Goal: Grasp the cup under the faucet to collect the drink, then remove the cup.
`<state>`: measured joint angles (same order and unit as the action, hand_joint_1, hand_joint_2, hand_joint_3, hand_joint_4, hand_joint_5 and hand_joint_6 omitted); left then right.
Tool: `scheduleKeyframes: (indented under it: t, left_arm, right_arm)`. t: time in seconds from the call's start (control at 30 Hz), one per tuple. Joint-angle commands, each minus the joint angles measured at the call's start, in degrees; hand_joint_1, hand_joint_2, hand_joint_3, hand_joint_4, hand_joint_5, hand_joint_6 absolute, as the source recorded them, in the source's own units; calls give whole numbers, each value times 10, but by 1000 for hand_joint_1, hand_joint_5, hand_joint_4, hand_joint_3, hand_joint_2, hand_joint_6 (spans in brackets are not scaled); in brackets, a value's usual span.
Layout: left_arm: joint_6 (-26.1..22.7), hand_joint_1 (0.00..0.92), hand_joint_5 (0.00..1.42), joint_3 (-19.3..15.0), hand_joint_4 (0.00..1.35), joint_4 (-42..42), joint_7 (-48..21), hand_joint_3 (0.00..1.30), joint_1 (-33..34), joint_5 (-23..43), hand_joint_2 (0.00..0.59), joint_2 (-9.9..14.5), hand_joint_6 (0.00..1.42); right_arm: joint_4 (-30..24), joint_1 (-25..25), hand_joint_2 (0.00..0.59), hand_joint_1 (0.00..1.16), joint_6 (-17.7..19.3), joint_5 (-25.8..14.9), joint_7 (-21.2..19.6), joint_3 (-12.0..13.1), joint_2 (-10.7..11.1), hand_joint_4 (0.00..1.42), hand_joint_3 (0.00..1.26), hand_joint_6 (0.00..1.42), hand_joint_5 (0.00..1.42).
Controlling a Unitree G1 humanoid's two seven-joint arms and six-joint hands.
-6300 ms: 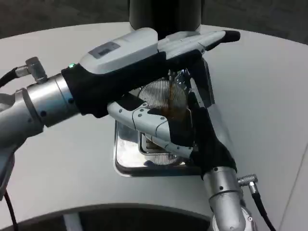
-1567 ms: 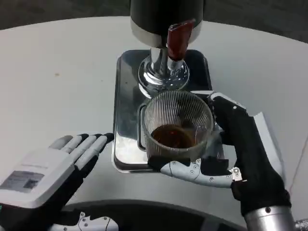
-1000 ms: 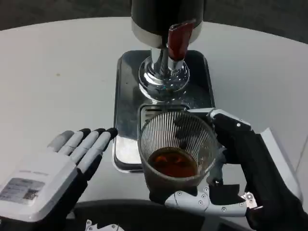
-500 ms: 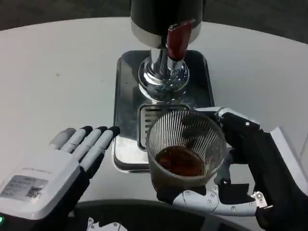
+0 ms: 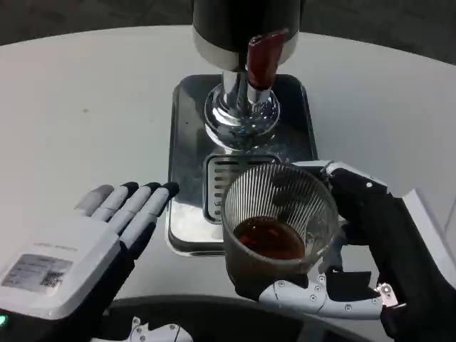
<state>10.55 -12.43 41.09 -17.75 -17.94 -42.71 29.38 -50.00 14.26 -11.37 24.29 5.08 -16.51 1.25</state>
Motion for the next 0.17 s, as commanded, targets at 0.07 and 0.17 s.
scheduleKeyframes:
  t: [0.07,0.17]
  left_arm:
    - [-5,0,0,2,0,5,-15,0,-8,5,31,1,0]
    - [-14,0,0,4,0,7,-24,0,-7,2,31,1,0]
  right_arm:
    - [-16,-1,150,1121,5,-9,-2,-2,-3,899,679,1334,966]
    - [-17,-3,150,1119,11,-3,-3,-3,1,899,680,1334,966]
